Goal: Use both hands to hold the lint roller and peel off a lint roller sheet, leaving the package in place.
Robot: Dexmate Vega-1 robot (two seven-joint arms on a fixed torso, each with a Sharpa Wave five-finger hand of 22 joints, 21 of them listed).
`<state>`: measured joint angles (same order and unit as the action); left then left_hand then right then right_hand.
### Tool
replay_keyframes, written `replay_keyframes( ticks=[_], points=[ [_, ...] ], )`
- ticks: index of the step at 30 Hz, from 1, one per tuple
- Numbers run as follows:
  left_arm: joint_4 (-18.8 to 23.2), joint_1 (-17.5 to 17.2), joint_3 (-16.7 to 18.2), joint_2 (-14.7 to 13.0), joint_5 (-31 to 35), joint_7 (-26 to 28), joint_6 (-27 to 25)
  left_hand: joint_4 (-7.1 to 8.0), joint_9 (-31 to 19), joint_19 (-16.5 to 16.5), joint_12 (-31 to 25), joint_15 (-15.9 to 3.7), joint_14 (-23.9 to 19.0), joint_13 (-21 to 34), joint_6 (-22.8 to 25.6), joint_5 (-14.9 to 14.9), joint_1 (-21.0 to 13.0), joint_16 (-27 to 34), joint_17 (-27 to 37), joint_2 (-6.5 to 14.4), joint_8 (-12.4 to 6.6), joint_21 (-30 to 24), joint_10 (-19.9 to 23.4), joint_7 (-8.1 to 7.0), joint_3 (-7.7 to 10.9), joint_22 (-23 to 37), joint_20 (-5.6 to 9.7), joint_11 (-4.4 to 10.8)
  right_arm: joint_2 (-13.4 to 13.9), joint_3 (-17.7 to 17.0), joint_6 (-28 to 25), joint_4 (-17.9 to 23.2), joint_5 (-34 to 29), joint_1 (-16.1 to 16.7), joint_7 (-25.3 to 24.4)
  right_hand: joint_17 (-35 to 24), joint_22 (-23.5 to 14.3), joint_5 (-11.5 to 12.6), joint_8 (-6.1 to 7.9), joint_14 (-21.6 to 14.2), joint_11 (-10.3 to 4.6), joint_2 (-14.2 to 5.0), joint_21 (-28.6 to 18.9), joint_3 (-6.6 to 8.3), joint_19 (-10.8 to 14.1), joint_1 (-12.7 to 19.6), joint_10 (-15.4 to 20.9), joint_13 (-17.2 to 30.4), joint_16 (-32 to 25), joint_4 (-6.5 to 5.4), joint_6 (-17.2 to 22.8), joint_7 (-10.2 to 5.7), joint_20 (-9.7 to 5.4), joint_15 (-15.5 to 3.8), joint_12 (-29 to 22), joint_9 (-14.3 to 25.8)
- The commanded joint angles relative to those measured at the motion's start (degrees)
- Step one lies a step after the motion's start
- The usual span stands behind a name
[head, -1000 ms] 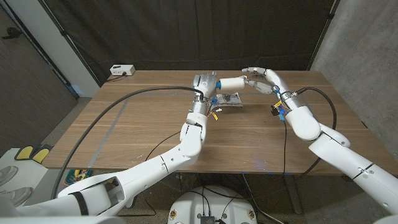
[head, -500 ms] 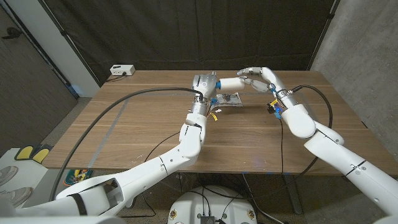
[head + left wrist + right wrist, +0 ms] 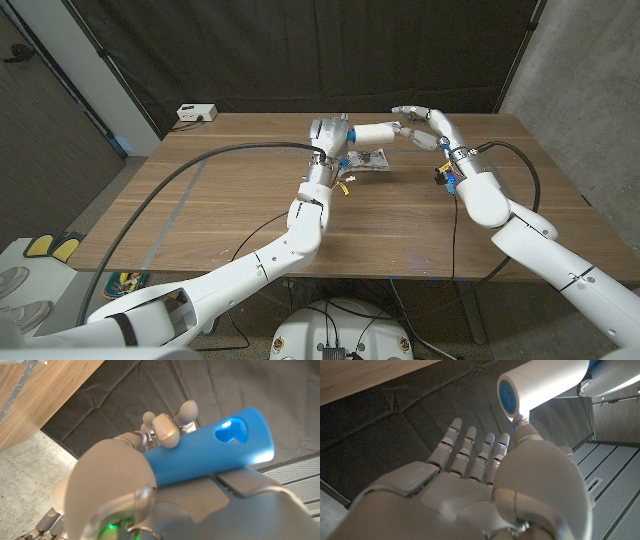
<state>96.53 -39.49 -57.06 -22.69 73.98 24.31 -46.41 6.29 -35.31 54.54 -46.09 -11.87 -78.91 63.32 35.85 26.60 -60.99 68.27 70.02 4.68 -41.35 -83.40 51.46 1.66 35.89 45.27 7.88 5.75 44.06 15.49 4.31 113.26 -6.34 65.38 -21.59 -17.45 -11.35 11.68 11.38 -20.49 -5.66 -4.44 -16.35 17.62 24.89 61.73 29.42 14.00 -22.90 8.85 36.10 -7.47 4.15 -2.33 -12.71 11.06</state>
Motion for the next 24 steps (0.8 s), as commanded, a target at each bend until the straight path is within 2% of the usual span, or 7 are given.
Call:
replay_keyframes(
  ticks=[1, 4, 6, 10, 14, 20, 24],
  points=[
    [-0.71, 0.32, 0.38, 0.21, -0.94, 1.29, 1.25, -0.09, -0.15, 0.39, -0.44, -0.07, 0.17, -0.14, 0.88, -0.19, -0.36, 0.50, 0.03, 0.26, -0.58, -0.25, 0.06, 0.18, 0.29, 0.01, 4.27, 0.30, -1.18, -1.73, -0.63, 0.87, -1.09, 3.04, -4.32, -0.68, -0.40, 0.20, 1.32, -1.64, -1.48, -0.76, -1.00, -0.55, 1.02, 1.03, 2.95, 0.30, -1.26, -0.06, 3.39, -1.34, -0.34, -5.91, -1.23, 0.39],
    [-0.78, 0.37, 0.36, 0.27, -1.08, 1.04, 1.20, -0.08, 0.05, 0.44, -0.52, -0.06, 0.15, -0.18, 0.88, -0.33, -0.34, 0.58, 0.02, 0.28, -0.51, -0.38, 0.06, 0.23, 0.30, 0.10, 4.29, 0.27, -1.35, -1.35, 2.39, -0.61, -1.02, 2.37, -4.31, -1.09, -0.49, 0.08, 2.51, -2.86, -2.93, -0.99, -1.49, -1.00, 1.58, 1.64, 5.78, 0.50, -2.17, 0.06, 7.10, -2.02, -0.29, -6.21, -2.36, 0.43],
    [-0.88, 0.38, 0.44, 0.34, -1.32, 1.24, 1.24, -0.07, 0.10, 0.42, -0.55, -0.06, 0.16, -0.18, 0.86, -0.36, -0.33, 0.60, 0.02, 0.29, -0.49, -0.39, 0.06, 0.19, 0.31, 0.11, 4.29, 0.26, -1.36, -1.09, 3.83, -1.37, -0.31, 1.75, -3.38, -1.09, -0.52, 0.09, 3.04, -3.28, -2.86, -0.98, -1.69, -1.17, 1.86, 1.64, 6.94, 0.57, -2.32, 0.00, 8.78, -2.09, -0.40, -6.47, -2.81, 0.44],
    [-0.93, 0.37, 0.44, 0.40, -1.22, 1.09, 0.76, -0.05, 0.15, 0.42, -0.55, -0.06, 0.22, -0.39, 0.88, -0.57, -0.27, 0.73, 0.02, 0.32, -0.58, -0.45, -0.01, 0.16, 0.34, 0.10, 4.27, 0.30, -0.35, -0.80, 2.09, -0.59, 0.45, 1.04, -0.53, -1.10, -0.55, 0.12, 3.88, -3.58, -2.79, -0.90, -1.96, -1.46, 2.04, 1.81, 7.69, 0.77, -2.44, 0.01, 11.55, -1.14, -0.45, -6.51, -3.09, 0.44],
    [-0.95, 0.35, 0.51, 0.35, -1.30, 1.45, 0.59, -0.05, 0.23, 0.58, -0.69, -0.06, 0.24, -0.35, 0.92, -0.72, -0.23, 0.82, 0.02, 0.33, -0.62, -0.61, -0.01, 0.22, 0.35, 0.14, 4.27, 0.21, 0.28, -1.15, -2.37, 1.60, 0.46, 1.43, 0.32, -0.99, -0.57, 0.44, 1.77, -2.31, -3.40, -1.51, -1.99, -0.96, 1.41, 3.12, 4.41, 0.77, -1.58, 0.38, 7.47, -1.71, -0.74, -6.11, -1.60, 0.38],
    [-1.22, 0.72, 0.56, 0.37, -1.80, 1.64, 0.97, -0.05, 0.37, 0.49, -0.70, -0.06, 0.25, -0.60, 0.98, -0.86, -0.20, 0.92, 0.02, 0.37, -0.65, -0.64, 0.08, 0.31, 0.40, 0.17, 4.29, 0.16, 0.88, -1.41, -3.20, 1.98, 1.42, 1.63, 1.15, -1.36, -0.59, 0.18, 0.48, -0.88, -3.04, -1.29, -2.00, -1.49, 0.73, 3.69, 1.91, 0.78, -1.38, 0.39, 4.70, -1.67, -0.65, -5.70, -0.56, 0.43],
    [-1.77, 1.18, 0.38, 0.50, -1.92, 1.64, 1.11, -0.07, 0.24, 0.46, -0.93, -0.07, 0.29, -0.42, 0.84, -0.99, -0.16, 1.01, 0.02, 0.35, -0.75, -0.60, 0.06, 0.21, 0.40, 0.01, 4.25, 0.15, 0.99, -1.08, 0.37, 0.48, 1.94, 1.06, 1.46, -1.29, -0.60, 0.09, 0.45, -0.88, -2.94, -0.86, -2.03, -2.13, 0.49, 2.70, 1.71, 0.82, -1.23, -0.21, 4.60, -1.62, -0.32, -5.43, -0.52, 0.47]
  ],
)
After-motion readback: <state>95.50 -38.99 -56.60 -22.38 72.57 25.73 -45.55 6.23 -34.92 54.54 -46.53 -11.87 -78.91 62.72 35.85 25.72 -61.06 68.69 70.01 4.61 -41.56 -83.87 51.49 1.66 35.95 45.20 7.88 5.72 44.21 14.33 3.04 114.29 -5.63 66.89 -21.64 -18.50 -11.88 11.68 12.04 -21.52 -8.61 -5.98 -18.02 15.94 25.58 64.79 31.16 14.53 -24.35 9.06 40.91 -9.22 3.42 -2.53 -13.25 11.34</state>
